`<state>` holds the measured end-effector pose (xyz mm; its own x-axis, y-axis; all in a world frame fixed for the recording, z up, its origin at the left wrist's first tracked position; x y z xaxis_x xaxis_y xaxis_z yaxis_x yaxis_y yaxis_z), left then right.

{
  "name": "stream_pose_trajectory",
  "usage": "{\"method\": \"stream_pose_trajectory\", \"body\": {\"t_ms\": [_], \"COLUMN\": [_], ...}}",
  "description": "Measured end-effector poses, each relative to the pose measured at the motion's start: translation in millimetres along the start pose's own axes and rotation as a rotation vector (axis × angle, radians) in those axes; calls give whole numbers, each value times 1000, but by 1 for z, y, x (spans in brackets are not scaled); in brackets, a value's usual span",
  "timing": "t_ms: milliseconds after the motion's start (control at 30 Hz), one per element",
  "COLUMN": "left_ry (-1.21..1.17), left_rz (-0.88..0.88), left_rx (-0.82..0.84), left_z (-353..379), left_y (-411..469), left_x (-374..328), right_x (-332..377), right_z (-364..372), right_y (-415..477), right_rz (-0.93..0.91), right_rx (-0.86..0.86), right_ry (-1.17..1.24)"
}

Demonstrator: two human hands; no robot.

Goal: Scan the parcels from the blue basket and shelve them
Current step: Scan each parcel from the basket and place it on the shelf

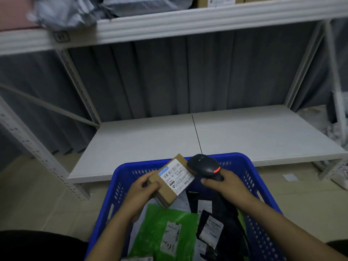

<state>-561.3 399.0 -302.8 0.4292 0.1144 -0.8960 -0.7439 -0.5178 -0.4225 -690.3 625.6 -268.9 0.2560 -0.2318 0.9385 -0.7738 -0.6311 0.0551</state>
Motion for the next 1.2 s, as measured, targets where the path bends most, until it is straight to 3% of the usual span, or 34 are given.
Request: {"method": "stream_pose_trajectory", "body": {"t_ms": [333,533,667,1067,1200], "left_ry": [7,236,317,50,65], "left_rz": [140,304,432,737,851], "left_rx": [142,217,31,-580,-699], "left_z": [1,-23,-53,-195,-224], "left_y": [-29,-47,-70,-145,-168], "left_x": [-89,-137,-175,-290,-334], "right_x": [54,119,170,347,400], "right_z": [5,7,16,54,55], "right_y": [2,23,37,61,73], "right_rz": [-59,-141,-171,-384,-453], "right_rx": [-299,-405,-383,-369,-354], "right_ry": [239,226,224,193,218]}}
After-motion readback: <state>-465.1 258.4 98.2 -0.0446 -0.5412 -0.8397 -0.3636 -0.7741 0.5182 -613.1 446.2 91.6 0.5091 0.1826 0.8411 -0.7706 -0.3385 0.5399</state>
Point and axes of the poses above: each hand's wrist, its own y-axis towards the middle knuckle, its own z-axis out of the palm, x = y × z, the point moved 4 cm from there along y, towards the middle knuckle, and after that the axes turned 11 degrees about -z, right-handed, at the moved point
